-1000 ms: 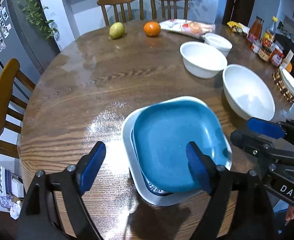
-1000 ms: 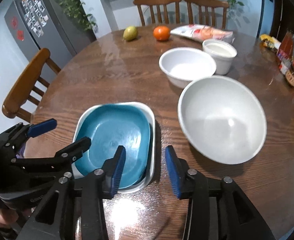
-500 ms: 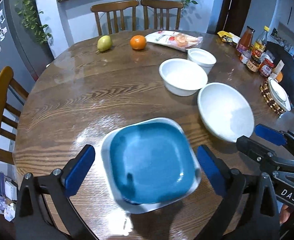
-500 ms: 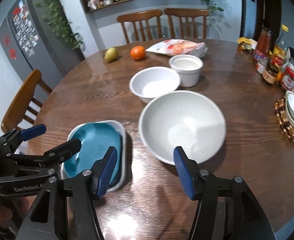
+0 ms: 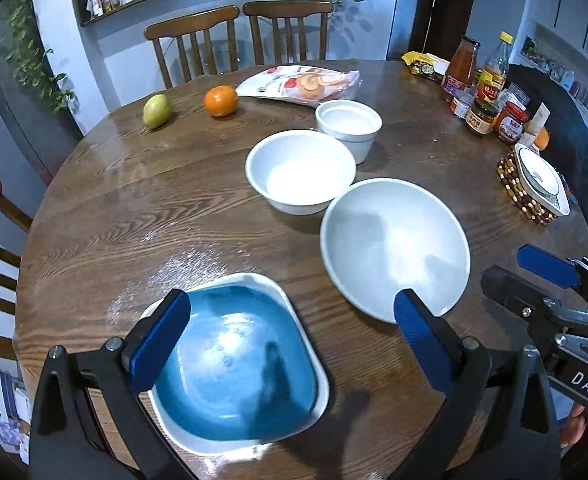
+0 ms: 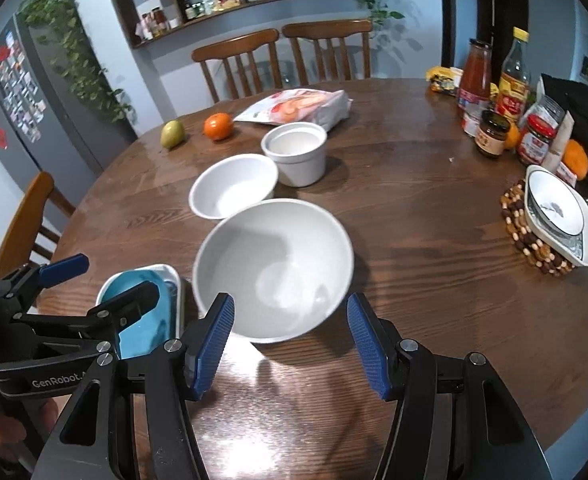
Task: Organize plates and bowls
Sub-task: 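Move both tools toward the rim of the large white bowl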
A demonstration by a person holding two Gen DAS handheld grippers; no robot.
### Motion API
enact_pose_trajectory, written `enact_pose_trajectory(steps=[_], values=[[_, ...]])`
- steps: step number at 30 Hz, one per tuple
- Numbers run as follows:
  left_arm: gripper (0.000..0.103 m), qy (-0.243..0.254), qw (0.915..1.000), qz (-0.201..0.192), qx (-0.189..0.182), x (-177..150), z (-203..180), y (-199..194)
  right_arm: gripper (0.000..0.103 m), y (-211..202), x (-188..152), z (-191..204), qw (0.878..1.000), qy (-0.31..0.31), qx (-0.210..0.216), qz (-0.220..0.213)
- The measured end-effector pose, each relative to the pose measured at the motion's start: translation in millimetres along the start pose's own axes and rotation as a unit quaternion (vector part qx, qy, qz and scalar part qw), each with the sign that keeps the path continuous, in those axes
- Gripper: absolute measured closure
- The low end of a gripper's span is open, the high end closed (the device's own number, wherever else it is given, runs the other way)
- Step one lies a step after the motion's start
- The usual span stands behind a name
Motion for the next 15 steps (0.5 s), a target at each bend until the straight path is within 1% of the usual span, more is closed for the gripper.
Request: enact_pose_trajectory(steps=[8,12,15], values=[[0.001,0.006,0.9999,0.015,0.002,5,-15,23,0.043,13,2,-23,1.000,0.010,-0.003,0.014],[0.002,0.003,0.9996,0.028,0.007,6,-18,38,0.043,28,2,-32,0.999,0.018,0.000,0.033],[0.002,0.000,0.9993,0.036,0.011,6,-19,49,0.043,42,1,-37,0.998,0.028,0.012,0.052]])
Point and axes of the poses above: each gripper's, at about its wrist camera, not at the fingertips, and y roughly the way its jaws point, z to its left, x to its top, the point moved 7 cm from there along y, roughly the way its jaws point, and after that the axes turned 13 degrees about -x, right-handed, at the moved point
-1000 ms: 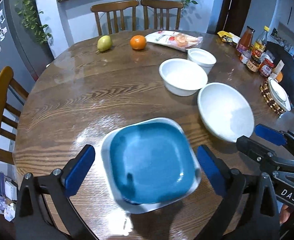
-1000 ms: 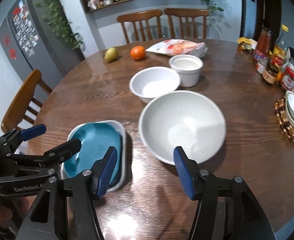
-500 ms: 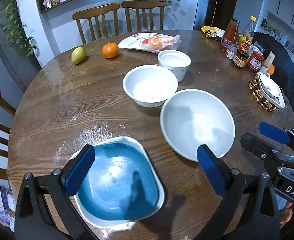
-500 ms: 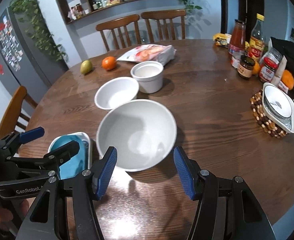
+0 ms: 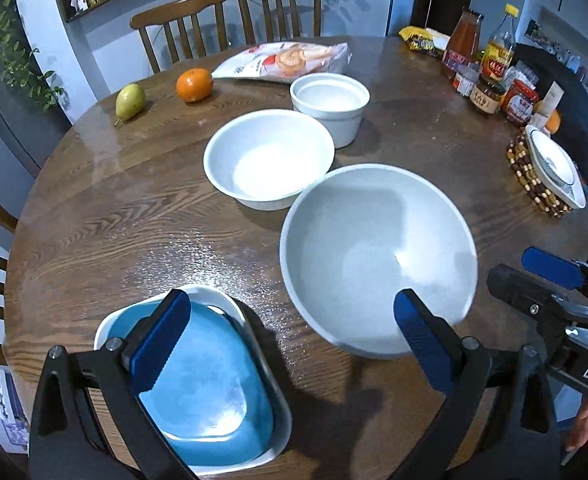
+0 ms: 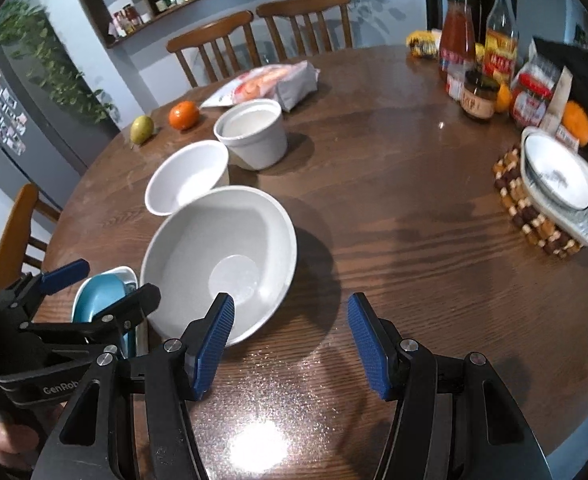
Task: Organize plates and bowls
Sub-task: 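Move both tools toward the rim of the large white bowl, then close both tools on the large white bowl rim and shift it beside the stack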
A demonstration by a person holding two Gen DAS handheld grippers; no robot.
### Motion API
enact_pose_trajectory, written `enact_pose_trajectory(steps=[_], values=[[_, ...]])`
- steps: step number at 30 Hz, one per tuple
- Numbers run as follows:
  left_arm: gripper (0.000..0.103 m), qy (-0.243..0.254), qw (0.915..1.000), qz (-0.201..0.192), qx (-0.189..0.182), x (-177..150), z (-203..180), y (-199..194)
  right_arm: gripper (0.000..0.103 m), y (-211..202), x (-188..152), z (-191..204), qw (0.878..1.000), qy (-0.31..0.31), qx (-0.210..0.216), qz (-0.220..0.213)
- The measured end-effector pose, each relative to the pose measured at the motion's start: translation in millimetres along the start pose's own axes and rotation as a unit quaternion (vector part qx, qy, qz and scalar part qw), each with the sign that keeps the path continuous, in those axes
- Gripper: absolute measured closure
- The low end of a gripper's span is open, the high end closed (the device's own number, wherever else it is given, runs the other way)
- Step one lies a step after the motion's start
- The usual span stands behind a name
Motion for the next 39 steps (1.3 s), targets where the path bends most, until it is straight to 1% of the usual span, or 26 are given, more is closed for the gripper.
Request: enact_pose_trajectory(steps=[5,10,12,14,15,16,17,18,19,20,21,22,26,31,35,39], values=[[0.004,-0.011,0.9997,0.014,0.013,2,4,17,0.043,24,3,-1,0.999,0.009,0.018,0.027],[0.009,-0.024,0.9992,0.029,0.013,0,8,28,0.043,39,3,4,0.998,0.001,0.033,0.044],[0.013,-0.026,0.9991,0.031,0.009,0,8,30,0.043,42,3,6,0.998,-0.006,0.033,0.047],[0.025,-0.031,0.9989,0.035,0.001,-1,8,33,0.043,46,5,8,0.998,-0.012,0.036,0.050],[0.028,-0.034,0.9987,0.037,-0.007,-1,8,36,0.043,48,5,9,0.998,-0.013,0.040,0.052],[0.038,-0.037,0.9984,0.040,-0.015,-2,7,38,0.046,49,5,9,0.997,-0.012,0.044,0.055],[0.050,-0.041,0.9980,0.044,-0.021,-2,7,41,0.058,51,5,10,0.997,-0.012,0.047,0.056],[0.056,-0.045,0.9975,0.047,-0.028,-3,7,42,0.071,52,5,10,0.997,-0.014,0.049,0.058],[0.068,-0.047,0.9971,0.049,-0.034,-4,6,45,0.076,54,4,11,0.997,-0.016,0.053,0.060],[0.076,-0.048,0.9968,0.051,-0.039,-5,4,46,0.085,54,4,11,0.996,-0.016,0.059,0.062],[0.078,-0.046,0.9966,0.053,-0.042,-5,3,47,0.088,54,3,12,0.996,-0.017,0.066,0.064],[0.080,-0.042,0.9966,0.054,-0.046,-6,0,47,0.089,54,3,13,0.996,-0.020,0.065,0.064],[0.080,-0.023,0.9974,0.049,-0.047,-6,-9,42,0.089,45,1,12,0.997,-0.029,0.054,0.053],[0.080,0.004,0.9974,0.044,-0.058,-13,-23,25,0.089,27,-7,4,0.997,-0.024,0.051,0.056],[0.080,0.020,0.9962,0.045,-0.072,-21,-32,14,0.089,13,-17,-2,0.997,-0.024,0.051,0.061],[0.079,0.032,0.9948,0.057,-0.077,-33,-40,17,0.089,13,-30,-6,0.996,-0.026,0.043,0.078]])
Point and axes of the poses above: each gripper's, at about its wrist camera, not at the fingertips, and y roughly the way its jaws point, z to its left, x to its top, the point moved 7 cm from there along y, roughly the way its jaws point, and after that the axes turned 13 degrees about -x, right-handed, at the moved point
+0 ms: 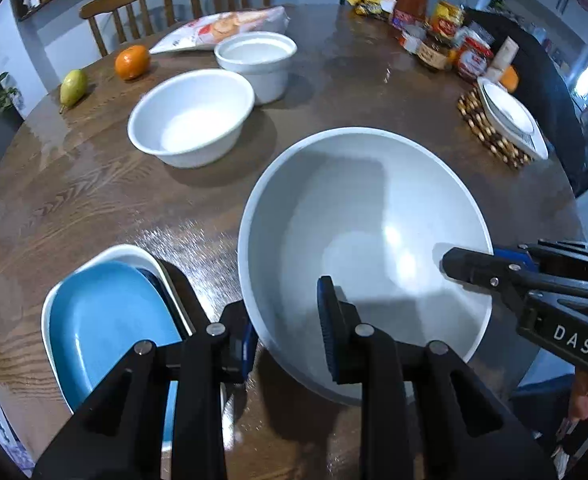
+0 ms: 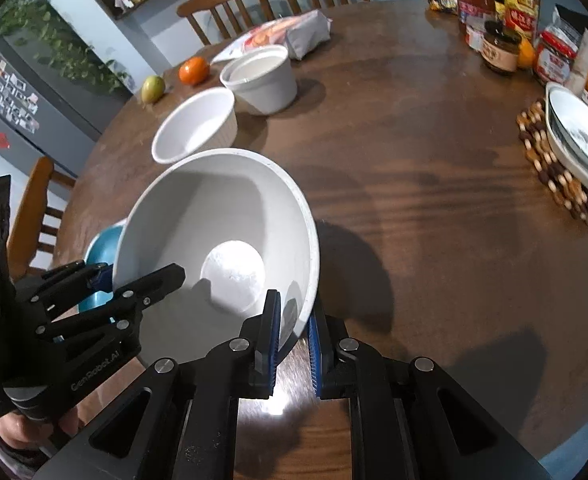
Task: Organize plates and bowls
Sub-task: 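Close both tools on the large white bowl rim and shift it beside the stack, then open both tools and move them to the medium white bowl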
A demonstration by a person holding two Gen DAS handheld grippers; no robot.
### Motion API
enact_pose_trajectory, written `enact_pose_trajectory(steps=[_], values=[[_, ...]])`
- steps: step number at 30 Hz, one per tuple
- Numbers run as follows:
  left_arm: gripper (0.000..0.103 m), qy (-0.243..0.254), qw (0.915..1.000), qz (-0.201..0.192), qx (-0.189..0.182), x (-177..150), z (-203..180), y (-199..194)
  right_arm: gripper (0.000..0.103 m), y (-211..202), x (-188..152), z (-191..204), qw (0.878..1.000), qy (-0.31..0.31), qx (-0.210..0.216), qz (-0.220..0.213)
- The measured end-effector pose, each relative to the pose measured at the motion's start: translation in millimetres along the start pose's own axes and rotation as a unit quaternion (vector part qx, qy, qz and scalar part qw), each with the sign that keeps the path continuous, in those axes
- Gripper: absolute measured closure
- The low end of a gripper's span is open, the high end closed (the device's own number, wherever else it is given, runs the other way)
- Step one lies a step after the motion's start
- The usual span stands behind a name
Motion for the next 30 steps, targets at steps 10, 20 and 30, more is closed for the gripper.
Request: enact_pose_trajectory(steps=[10,20,30], values=[[0.032,-0.015,0.9993,-0.022,0.026,4,15,-11,0.055,-5,4,-7,0.999,0.002,-0.040,-0.030],[0.029,-0.054,0.9960,-0.055,0.045,13,39,-38,0.055,-24,23,2,0.997,-0.009,-0.027,-0.065],[0.028,-0.059,0.9909,-0.096,0.073,43,61,-65,0.055,-29,51,20,0.995,-0.033,-0.020,-0.089]])
Point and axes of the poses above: each gripper's, at about its wrist camera, not at the fingertips, and y roughly the way its jaws point, z to its left, x to its top, the point moved 7 cm from there along y, roughly the way its jaws point, and after that the axes turned 13 degrees about -x, right-handed, at the moved point
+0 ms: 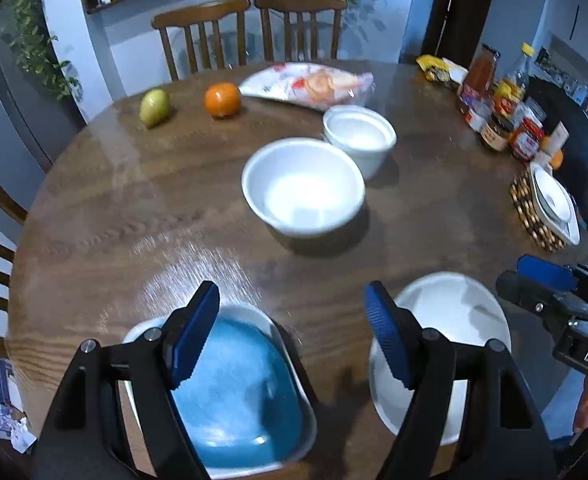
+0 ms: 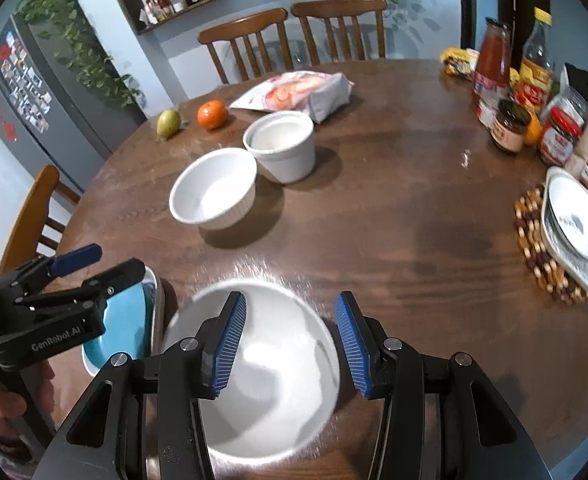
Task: Organize plates and bowls
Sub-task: 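Open both tools and move them to the medium white bowl, then close both tools on the rim of the medium white bowl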
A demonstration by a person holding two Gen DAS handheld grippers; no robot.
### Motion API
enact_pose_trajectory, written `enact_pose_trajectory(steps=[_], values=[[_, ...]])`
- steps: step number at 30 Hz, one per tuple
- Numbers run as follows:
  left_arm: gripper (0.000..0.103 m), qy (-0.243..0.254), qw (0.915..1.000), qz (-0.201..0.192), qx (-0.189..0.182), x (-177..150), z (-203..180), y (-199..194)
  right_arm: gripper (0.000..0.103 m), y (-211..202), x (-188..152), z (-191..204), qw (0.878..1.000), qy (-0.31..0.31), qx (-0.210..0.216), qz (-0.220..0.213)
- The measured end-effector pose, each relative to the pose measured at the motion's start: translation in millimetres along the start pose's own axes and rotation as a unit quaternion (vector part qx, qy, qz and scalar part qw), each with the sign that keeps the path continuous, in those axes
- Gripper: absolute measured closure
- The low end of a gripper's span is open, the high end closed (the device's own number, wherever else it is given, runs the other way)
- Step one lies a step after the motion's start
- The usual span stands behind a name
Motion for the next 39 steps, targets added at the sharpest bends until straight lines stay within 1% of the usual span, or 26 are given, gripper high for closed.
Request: enact_pose_trajectory(steps=[4,7,10,12,15,19,25,27,31,33,34,35,36,38,39], values=[[0.027,-0.007,0.9998,-0.015,0.015,22,15,-1,0.055,8,20,7,1.000,0.000,0.008,-0.003],[0.027,-0.010,0.9992,-0.020,0.032,38,28,6,0.055,15,33,14,1.000,0.000,0.014,-0.003],[0.027,-0.012,0.9987,-0.012,0.047,48,39,21,0.055,28,46,24,1.000,0.001,0.026,0.006],[0.027,-0.013,0.9986,-0.004,0.050,52,45,32,0.055,38,54,30,0.999,0.004,0.031,0.013],[0.027,-0.013,0.9983,0.008,0.056,55,52,50,0.055,55,66,38,0.999,0.007,0.035,0.017],[0.027,-0.019,0.9978,0.023,0.059,56,61,75,0.055,83,75,48,0.998,0.023,0.045,0.036],[0.027,-0.025,0.9973,0.044,0.053,51,67,96,0.055,111,71,64,0.996,0.024,0.061,0.065],[0.029,-0.027,0.9971,0.050,0.050,48,69,101,0.055,116,70,66,0.996,0.022,0.056,0.072],[0.037,-0.031,0.9970,0.056,0.042,46,70,105,0.055,123,70,68,0.995,0.018,0.054,0.081],[0.049,-0.031,0.9970,0.061,0.036,46,70,108,0.067,125,70,71,0.995,0.011,0.055,0.084],[0.058,-0.030,0.9969,0.063,0.035,46,69,109,0.068,126,70,73,0.995,0.006,0.056,0.086],[0.061,-0.029,0.9969,0.065,0.034,46,69,111,0.071,128,70,75,0.995,0.003,0.055,0.088],[0.062,-0.028,0.9969,0.066,0.031,47,68,112,0.075,128,70,76,0.995,0.000,0.054,0.088],[0.069,-0.030,0.9969,0.068,0.025,47,67,116,0.080,130,70,77,0.994,-0.004,0.057,0.090],[0.070,-0.030,0.9970,0.068,0.022,47,67,116,0.081,131,70,78,0.994,-0.006,0.058,0.091]])
Point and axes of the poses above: each gripper's, at about its wrist camera, not at the fingertips, and y roughly the way its jaws point, z to its left, x to its top, the point moved 7 cm from there along y, roughly the way its jaws point, and after that the axes turned 13 degrees about -x, right-handed, at the moved point
